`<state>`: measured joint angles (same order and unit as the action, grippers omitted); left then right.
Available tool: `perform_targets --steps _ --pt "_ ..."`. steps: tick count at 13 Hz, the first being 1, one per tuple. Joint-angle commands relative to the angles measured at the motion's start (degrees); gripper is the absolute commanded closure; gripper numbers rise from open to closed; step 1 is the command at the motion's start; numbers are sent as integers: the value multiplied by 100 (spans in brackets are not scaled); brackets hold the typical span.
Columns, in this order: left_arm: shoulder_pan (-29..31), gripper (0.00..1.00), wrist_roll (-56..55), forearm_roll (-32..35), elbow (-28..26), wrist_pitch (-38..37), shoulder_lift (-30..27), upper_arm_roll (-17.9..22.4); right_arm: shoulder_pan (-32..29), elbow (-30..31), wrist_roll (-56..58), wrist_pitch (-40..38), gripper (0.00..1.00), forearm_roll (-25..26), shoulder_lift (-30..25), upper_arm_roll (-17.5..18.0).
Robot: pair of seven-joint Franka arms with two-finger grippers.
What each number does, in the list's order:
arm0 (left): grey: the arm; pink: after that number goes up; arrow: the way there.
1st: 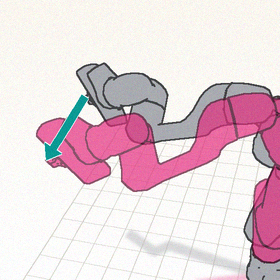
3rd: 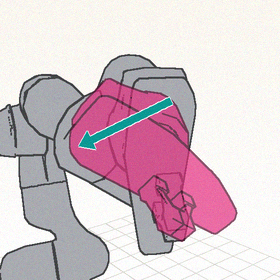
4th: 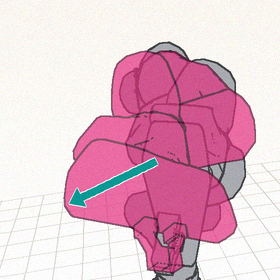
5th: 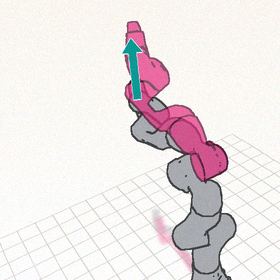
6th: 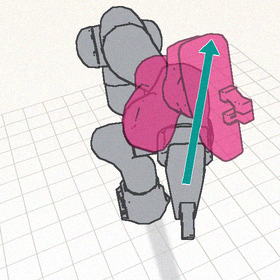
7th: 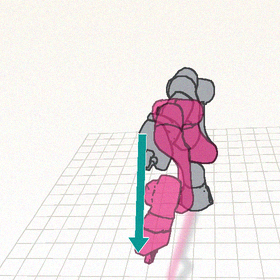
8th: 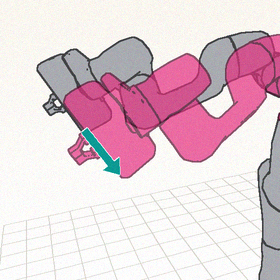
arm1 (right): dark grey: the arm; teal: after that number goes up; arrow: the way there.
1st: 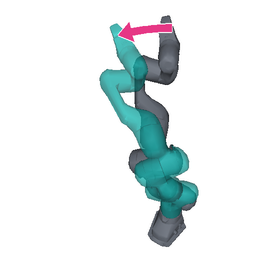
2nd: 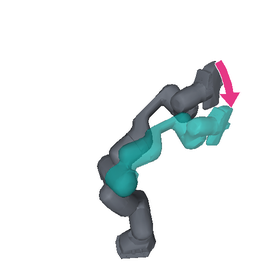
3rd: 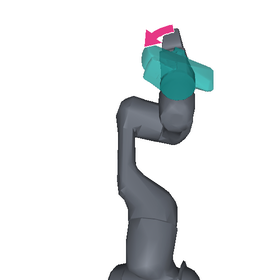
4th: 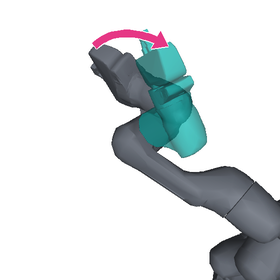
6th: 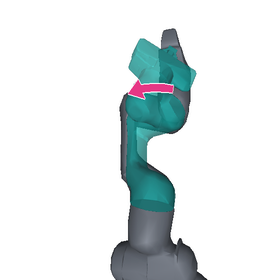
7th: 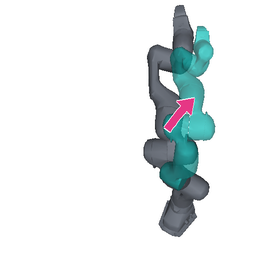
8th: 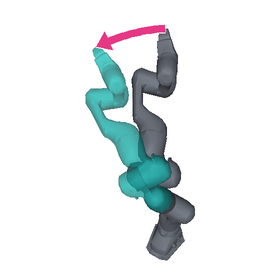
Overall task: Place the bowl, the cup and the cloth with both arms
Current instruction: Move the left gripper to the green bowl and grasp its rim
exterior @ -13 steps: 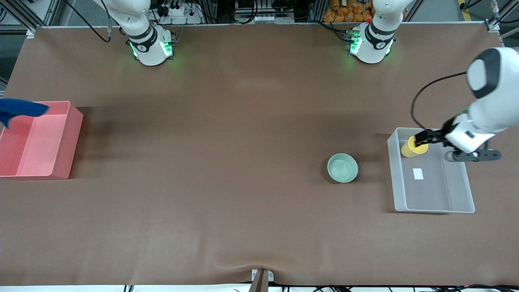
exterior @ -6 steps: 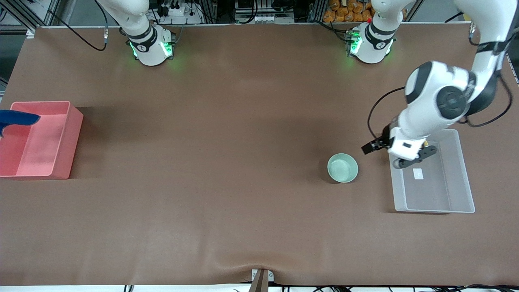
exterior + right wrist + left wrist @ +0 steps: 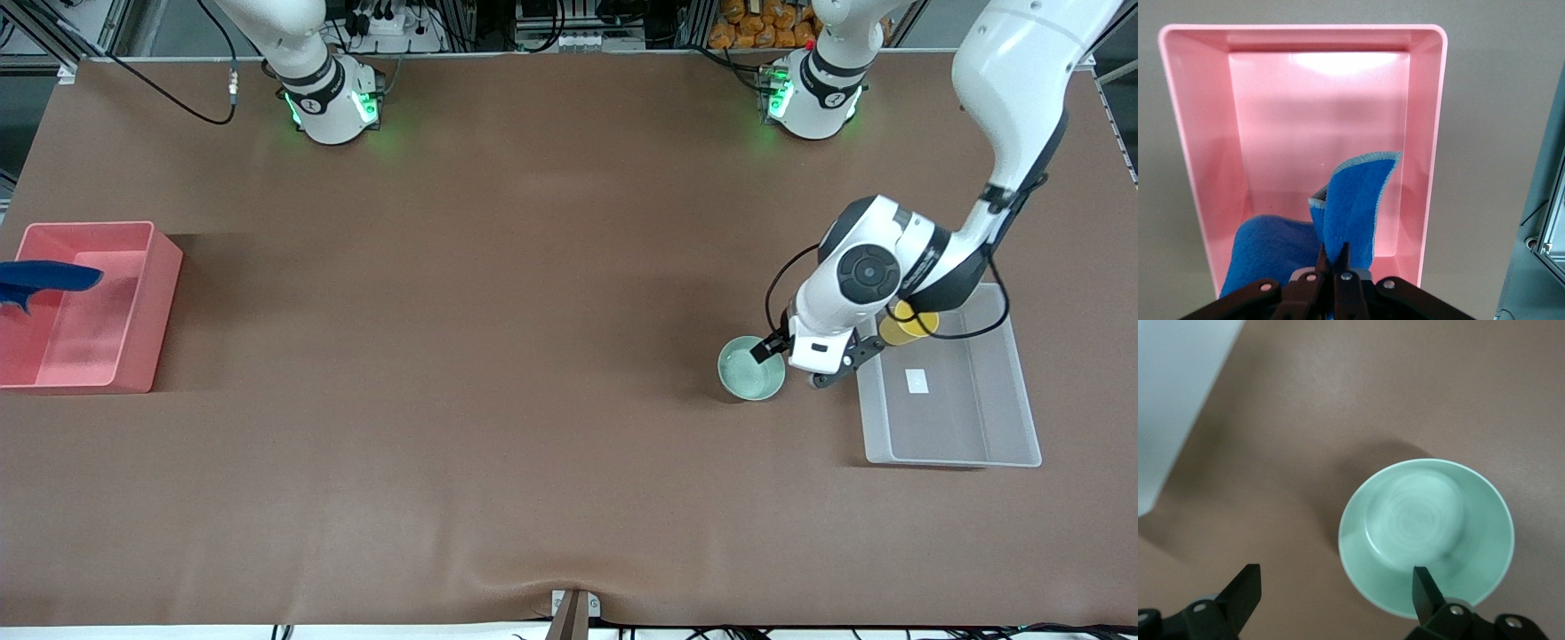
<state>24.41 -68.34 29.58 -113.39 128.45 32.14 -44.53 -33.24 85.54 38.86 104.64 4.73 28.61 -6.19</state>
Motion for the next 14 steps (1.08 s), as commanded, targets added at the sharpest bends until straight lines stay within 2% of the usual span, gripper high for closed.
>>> perform_targets --steps 1,4,5,7,8,10,12,14 --pt "11 4 -399 398 45 206 344 -21 -96 -64 95 144 100 10 154 110" --pt "20 29 -514 513 54 277 521 -12 -104 -64 121 320 100 10 408 110" --pt "28 41 -514 513 62 277 565 -12 -104 -64 121 382 100 2 479 110" --pt "37 85 -479 513 80 277 574 -12 -96 -64 121 461 100 -16 637 118" --pt "37 100 -461 513 106 277 574 -12 -87 -55 121 566 100 -16 681 118" --pt "98 100 -330 522 150 251 461 -21 -69 -55 113 698 100 -25 822 127" --pt "247 100 441 391 281 198 215 -56 -86 -55 113 769 100 -60 918 127" --pt "283 100 750 390 457 -3 4 -135 -69 -55 113 839 100 -104 997 136"
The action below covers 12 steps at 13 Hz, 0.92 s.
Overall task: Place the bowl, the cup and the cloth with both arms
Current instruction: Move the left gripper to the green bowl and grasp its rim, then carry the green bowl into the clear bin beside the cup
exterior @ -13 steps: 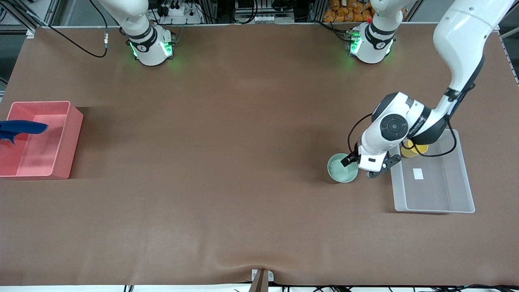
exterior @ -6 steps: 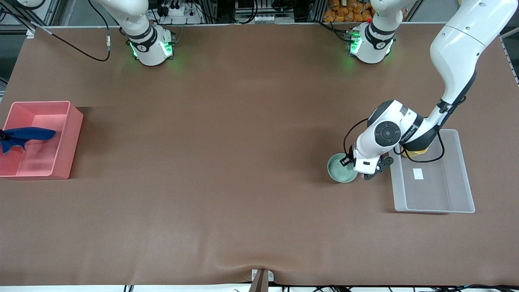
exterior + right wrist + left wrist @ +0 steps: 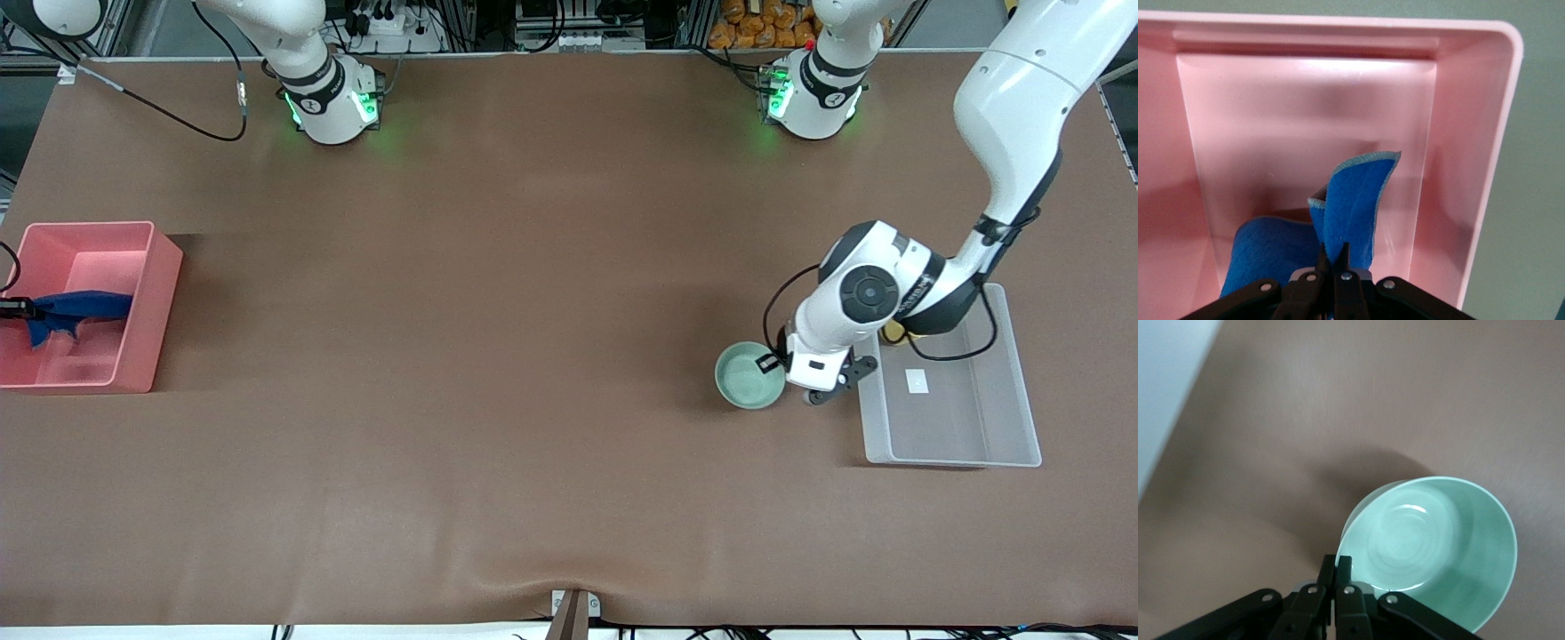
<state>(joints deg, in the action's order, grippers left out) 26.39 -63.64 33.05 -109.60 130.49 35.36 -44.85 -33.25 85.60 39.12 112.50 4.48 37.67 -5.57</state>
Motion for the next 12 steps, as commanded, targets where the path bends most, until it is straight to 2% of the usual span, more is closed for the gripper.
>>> perform_targets --steps 1,3,6,12 --pt "86 100 456 44 192 -373 -397 -111 -67 -61 87 62 100 -79 126 74" --pt "95 100 1009 26 639 -969 -416 -251 -59 -52 78 167 100 -131 223 74" --pt "252 100 2115 -552 1395 -1726 -425 -278 -41 -43 87 272 100 -149 320 73" --pt "1288 100 4234 -606 1538 -1878 -398 -261 -41 -43 78 352 100 -149 522 74"
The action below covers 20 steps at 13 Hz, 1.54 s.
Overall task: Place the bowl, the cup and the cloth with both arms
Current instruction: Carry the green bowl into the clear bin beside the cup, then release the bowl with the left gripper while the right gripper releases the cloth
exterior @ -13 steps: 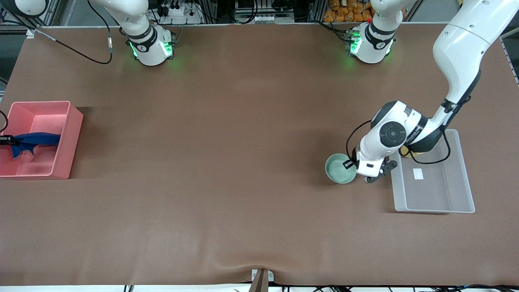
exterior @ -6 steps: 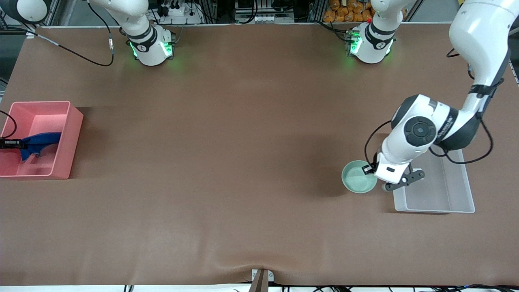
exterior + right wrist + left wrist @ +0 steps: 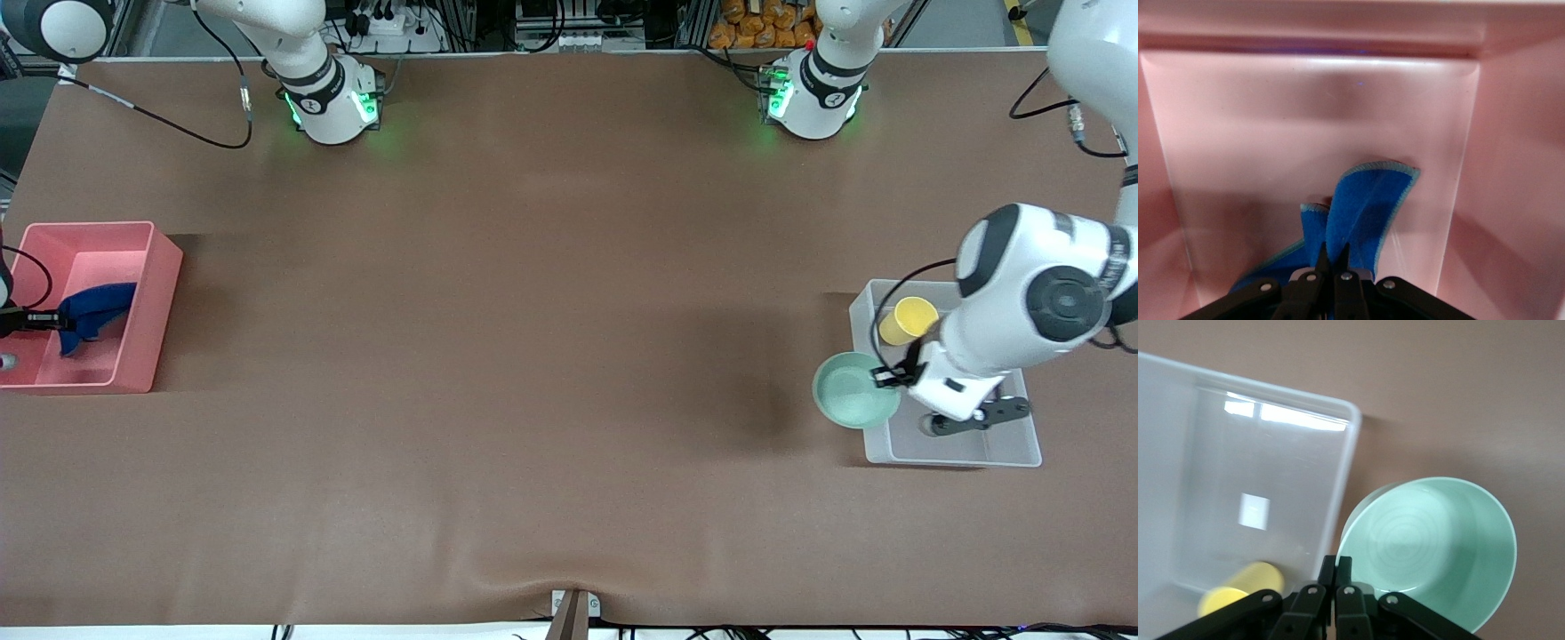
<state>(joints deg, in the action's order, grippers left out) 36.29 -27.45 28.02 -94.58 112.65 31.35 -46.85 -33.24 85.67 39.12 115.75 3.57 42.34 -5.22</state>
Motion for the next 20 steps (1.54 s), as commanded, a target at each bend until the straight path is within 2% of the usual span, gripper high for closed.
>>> perform_targets --steps 1,2,3,4,5,8,13,17,20 --pt "483 100 975 -104 36 -94 3 -61 -43 -41 78 26 100 -59 64 38" --pt "676 100 1387 -104 45 -94 20 -61 -34 -41 78 26 91 -59 72 38" --pt "826 100 1757 -104 45 -94 29 -61 -25 -50 87 26 51 -59 81 38" --pt "967 100 2074 -104 54 -85 64 -61 -16 -50 79 26 18 -59 81 38" --pt "1090 100 2347 -104 45 -68 108 -52 -16 -50 61 26 0 -59 81 38" --pt "1459 100 2937 -25 45 116 503 -26 -16 -50 52 17 0 -59 81 38" --pt "1417 100 2974 150 36 704 934 141 97 -129 61 -315 0 -59 -173 56" --pt "1311 100 2974 204 36 986 1145 343 466 -138 -1 -895 0 -59 -936 56" --pt "1302 100 2974 212 36 1127 1329 396 722 -103 -341 -1046 0 -59 -1377 47"
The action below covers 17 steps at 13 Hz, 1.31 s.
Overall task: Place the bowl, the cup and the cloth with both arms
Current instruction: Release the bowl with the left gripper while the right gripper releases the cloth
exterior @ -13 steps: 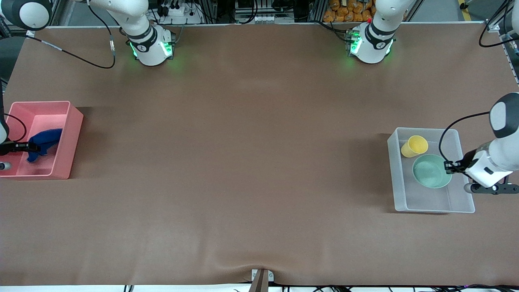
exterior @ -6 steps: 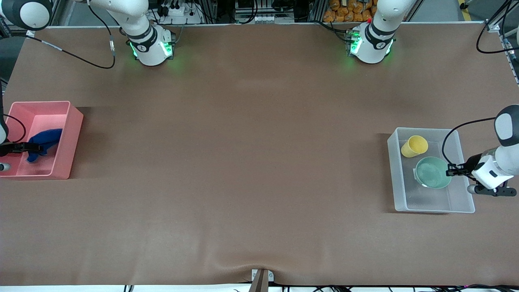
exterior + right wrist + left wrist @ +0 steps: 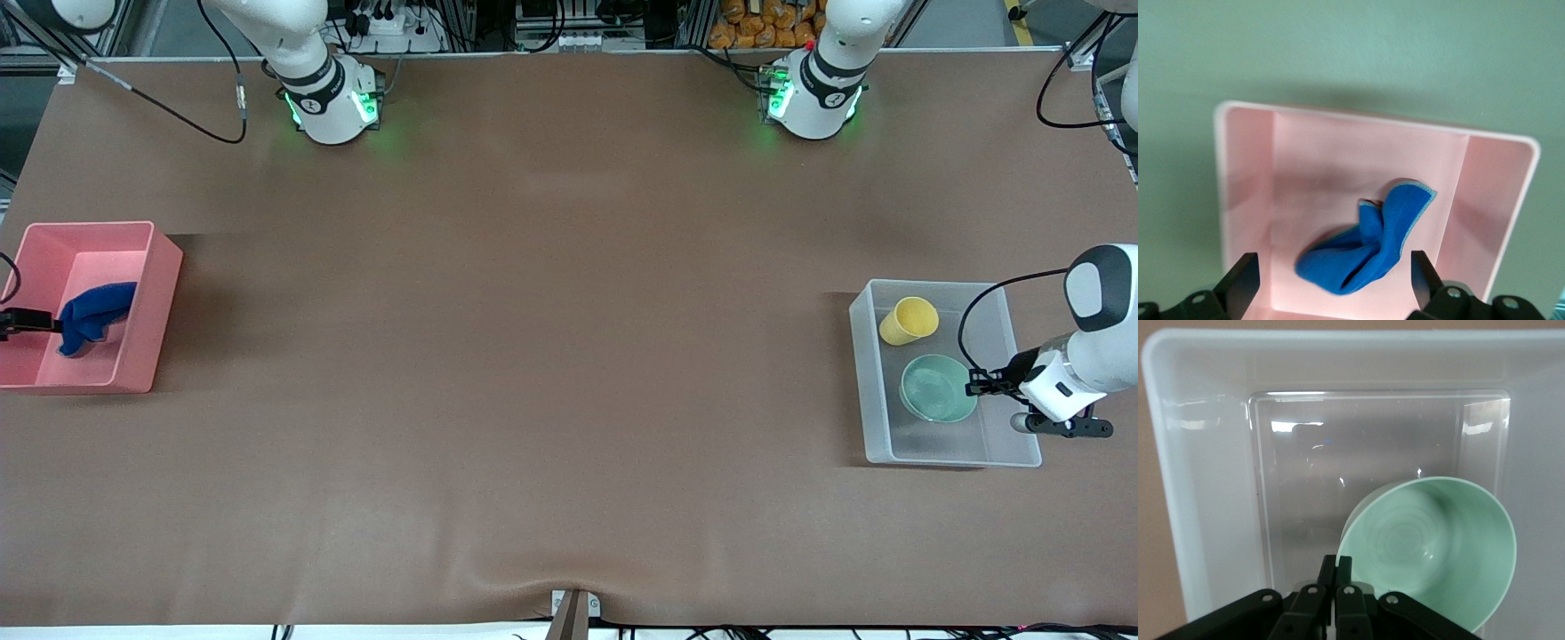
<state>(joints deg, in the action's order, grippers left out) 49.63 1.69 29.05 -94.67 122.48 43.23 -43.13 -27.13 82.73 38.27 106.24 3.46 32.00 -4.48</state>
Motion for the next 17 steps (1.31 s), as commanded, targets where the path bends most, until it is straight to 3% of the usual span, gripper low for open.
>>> perform_targets --steps 1,2,4,7,10,14,17 --pt "-24 100 59 110 45 232 194 33 216 199 -494 -208 0 -47 -439 -27" --pt "-32 92 7 110 45 250 186 94 339 208 -661 -366 0 -47 -545 -27" --pt "-41 0 -55 83 45 241 116 95 594 225 -1004 -638 0 -56 -773 -27" --pt "-24 0 -38 22 37 110 -295 -2 998 374 -1592 -789 0 -56 -1011 -18" --pt "11 0 -55 -109 45 -469 -989 -405 1315 646 -2059 -789 0 -205 -1274 -18" --pt "12 0 -55 -1302 54 -1242 -2271 -582 1807 779 -2806 -1069 0 -267 -1530 -18" --pt "12 0 -73 -1868 133 -1690 -3133 -757 2001 911 -2983 -1123 0 -820 -1688 -18"
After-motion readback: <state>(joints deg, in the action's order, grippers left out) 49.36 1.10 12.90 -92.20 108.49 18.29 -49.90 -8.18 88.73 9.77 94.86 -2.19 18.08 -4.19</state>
